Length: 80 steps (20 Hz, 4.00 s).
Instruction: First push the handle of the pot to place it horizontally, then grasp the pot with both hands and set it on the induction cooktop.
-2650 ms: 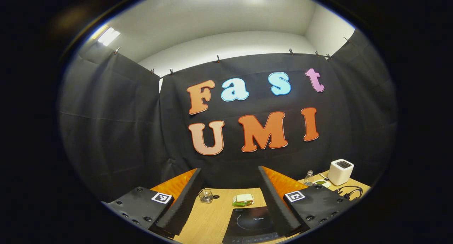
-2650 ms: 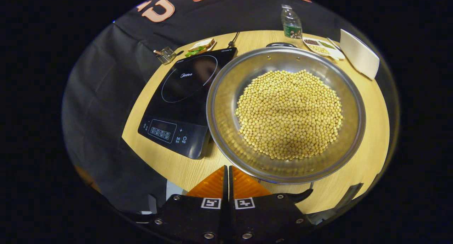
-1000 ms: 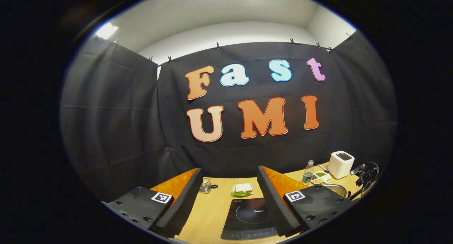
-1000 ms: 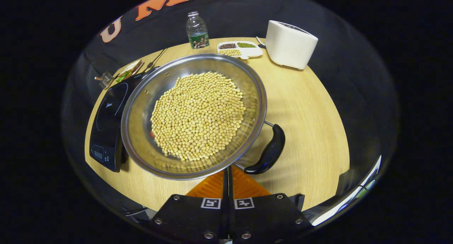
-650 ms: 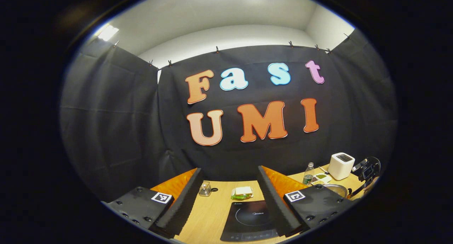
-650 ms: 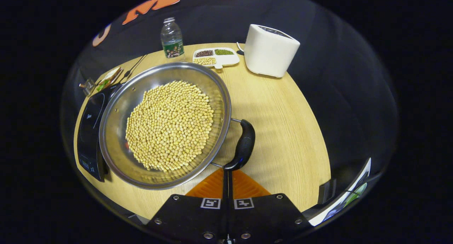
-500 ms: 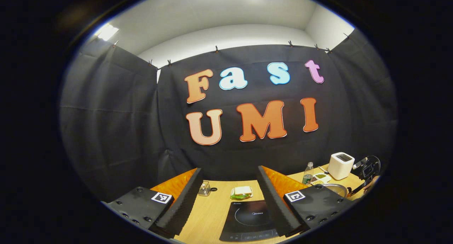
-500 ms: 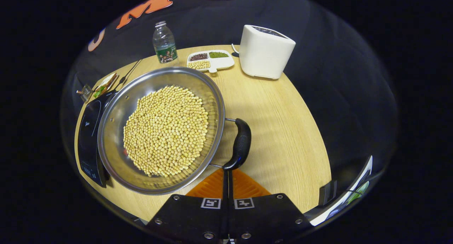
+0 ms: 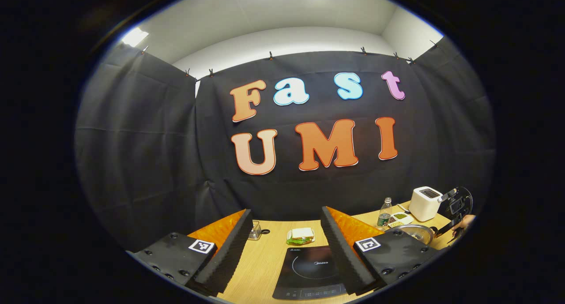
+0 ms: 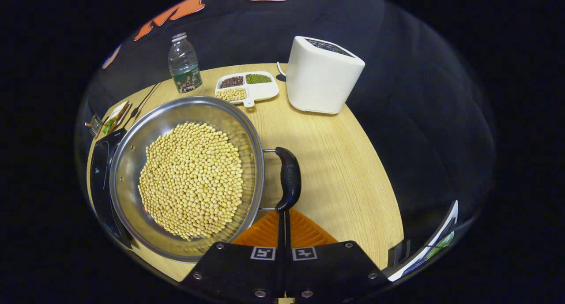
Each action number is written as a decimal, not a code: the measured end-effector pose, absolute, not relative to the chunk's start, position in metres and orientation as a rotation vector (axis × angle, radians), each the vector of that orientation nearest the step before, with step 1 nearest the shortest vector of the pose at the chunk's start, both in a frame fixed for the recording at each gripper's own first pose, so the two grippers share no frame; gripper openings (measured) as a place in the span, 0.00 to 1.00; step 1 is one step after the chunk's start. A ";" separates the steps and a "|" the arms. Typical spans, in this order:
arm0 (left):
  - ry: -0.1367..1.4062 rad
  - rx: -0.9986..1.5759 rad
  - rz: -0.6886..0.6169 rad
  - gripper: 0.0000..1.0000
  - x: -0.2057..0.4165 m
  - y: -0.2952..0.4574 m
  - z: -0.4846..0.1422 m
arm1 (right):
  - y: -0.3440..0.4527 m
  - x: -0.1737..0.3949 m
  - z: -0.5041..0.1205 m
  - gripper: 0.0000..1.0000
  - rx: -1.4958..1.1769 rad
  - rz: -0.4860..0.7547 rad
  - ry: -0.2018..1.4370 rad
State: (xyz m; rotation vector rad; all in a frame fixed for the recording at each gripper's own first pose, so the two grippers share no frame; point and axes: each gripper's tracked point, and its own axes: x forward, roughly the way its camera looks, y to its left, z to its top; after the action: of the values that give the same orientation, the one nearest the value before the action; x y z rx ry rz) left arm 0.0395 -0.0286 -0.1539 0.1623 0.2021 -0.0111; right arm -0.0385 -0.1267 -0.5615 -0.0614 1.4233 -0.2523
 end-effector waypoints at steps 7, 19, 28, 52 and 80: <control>0.201 0.167 -0.030 1.00 0.040 -0.037 -0.165 | -0.135 -0.003 -0.557 0.00 -0.125 -0.251 1.351; 0.578 0.146 -0.275 1.00 0.069 -0.147 -0.313 | -0.103 0.024 -0.508 0.29 -0.002 -0.099 1.239; 0.858 0.152 -0.365 0.98 0.085 -0.230 -0.431 | -0.109 0.033 -0.539 0.77 -0.026 -0.050 1.238; 1.124 0.026 -0.276 0.94 0.110 -0.321 -0.617 | -0.119 0.040 -0.612 0.80 0.008 -0.061 1.301; 0.872 0.088 -0.191 0.72 0.130 -0.226 -0.544 | -0.119 0.032 -0.599 0.66 0.009 -0.074 1.215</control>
State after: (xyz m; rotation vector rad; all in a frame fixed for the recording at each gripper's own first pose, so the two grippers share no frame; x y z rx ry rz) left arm 0.1297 -0.2257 -0.5439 0.0875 0.8724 -0.1907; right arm 0.0316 -0.1190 -0.5989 0.0088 1.2154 -0.0743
